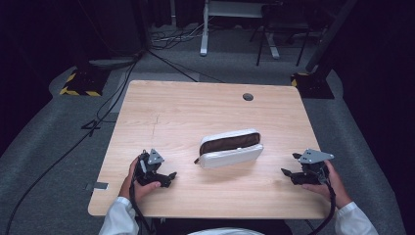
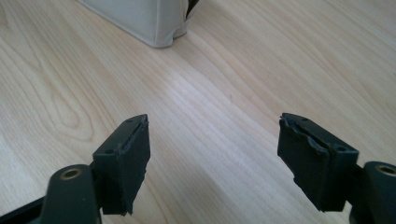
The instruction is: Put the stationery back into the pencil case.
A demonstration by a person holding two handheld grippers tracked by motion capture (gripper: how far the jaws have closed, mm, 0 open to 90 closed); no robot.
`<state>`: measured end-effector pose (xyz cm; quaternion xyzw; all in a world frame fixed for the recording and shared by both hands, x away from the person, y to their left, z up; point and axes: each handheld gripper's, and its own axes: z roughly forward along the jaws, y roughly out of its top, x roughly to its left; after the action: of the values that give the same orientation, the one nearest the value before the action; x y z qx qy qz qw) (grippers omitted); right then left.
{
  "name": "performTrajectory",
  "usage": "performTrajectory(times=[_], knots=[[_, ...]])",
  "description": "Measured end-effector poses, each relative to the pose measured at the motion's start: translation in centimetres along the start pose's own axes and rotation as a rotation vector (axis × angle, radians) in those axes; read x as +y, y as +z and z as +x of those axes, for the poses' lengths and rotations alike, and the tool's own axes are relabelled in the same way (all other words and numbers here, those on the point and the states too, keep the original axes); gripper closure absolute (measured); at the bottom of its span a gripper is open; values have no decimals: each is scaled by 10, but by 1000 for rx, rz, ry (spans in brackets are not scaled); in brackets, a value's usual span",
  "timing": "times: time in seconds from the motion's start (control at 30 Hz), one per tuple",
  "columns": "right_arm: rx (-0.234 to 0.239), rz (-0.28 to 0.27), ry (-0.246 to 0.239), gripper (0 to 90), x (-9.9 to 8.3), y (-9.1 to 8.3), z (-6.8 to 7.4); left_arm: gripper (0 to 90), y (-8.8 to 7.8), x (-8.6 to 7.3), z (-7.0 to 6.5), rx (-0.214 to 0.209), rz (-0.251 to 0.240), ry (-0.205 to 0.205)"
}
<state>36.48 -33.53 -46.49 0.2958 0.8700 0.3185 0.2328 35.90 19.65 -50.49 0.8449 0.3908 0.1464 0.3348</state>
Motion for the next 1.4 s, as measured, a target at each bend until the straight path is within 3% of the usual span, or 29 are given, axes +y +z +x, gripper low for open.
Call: performTrajectory(times=[0.33,0.73,1.17,1.4], knots=[[3,-3,27,264,-22,-7,2,88,0,0,0,0,0,-1],[6,-5,128,271,-56,-18,-2,89,0,0,0,1,0,-1],[22,-34,278,239,-87,-26,-14,88,0,0,0,1,0,0],[19,-34,279,236,-87,-26,-14,83,1,0,-1,5,-1,-11]])
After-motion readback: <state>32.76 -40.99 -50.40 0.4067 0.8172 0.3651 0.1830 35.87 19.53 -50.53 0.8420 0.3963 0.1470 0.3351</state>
